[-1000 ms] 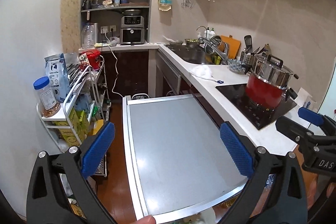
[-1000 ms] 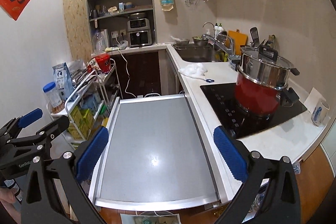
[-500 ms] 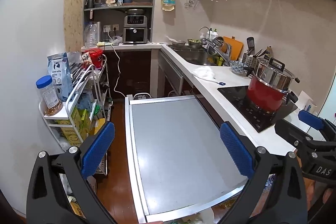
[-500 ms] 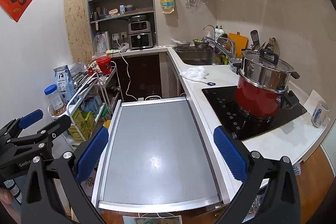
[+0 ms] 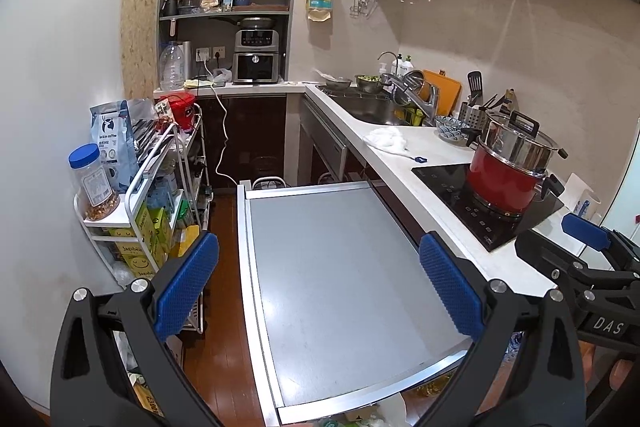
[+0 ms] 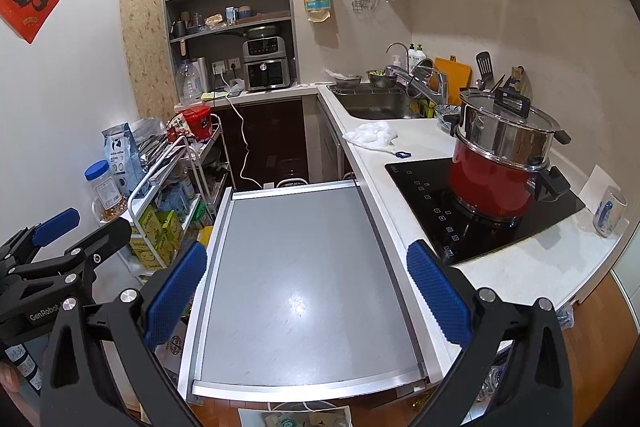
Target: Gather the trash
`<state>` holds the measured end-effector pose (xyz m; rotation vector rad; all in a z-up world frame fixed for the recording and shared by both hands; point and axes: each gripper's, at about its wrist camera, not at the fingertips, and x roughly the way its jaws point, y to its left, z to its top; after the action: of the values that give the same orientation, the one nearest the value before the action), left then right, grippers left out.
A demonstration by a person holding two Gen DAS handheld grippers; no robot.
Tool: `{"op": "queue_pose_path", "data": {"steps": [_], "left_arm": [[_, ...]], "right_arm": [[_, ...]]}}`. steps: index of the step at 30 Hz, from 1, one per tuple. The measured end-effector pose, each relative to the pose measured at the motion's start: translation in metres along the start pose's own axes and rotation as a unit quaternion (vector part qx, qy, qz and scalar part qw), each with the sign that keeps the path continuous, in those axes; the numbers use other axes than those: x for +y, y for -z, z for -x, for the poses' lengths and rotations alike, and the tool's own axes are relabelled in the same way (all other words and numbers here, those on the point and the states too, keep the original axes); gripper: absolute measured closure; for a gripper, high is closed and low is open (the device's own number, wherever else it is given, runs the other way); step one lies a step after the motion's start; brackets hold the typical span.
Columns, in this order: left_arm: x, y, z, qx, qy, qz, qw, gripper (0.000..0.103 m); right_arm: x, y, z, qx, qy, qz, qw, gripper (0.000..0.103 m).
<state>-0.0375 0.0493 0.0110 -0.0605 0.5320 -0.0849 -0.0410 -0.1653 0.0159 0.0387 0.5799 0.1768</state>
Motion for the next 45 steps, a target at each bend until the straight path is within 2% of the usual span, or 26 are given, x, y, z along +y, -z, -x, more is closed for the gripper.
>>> {"op": "queue_pose_path", "data": {"steps": [18, 39, 45], "left_arm": [[-0.0036, 0.0006, 0.0022, 0.004, 0.002, -0.003, 1.0, 0.002], [-0.004, 0.0027, 0.0036, 0.005, -0.014, -0.003, 0.9999, 0.002], [-0.0051, 0.0005, 0.0049, -0.002, -0.003, -0.002, 1.0, 0.002]], "right_arm": [[-0.007, 0.0038, 0.0034, 0.004, 0.02, -0.014, 1.0, 0.004], [-0.0038, 0.0056, 0.0044, 0.007, 0.017, -0.013, 1.0, 0.004], [-0.0037, 0.0066, 0.0049, 0.008, 0.015, -0.015, 1.0, 0.004]]}}
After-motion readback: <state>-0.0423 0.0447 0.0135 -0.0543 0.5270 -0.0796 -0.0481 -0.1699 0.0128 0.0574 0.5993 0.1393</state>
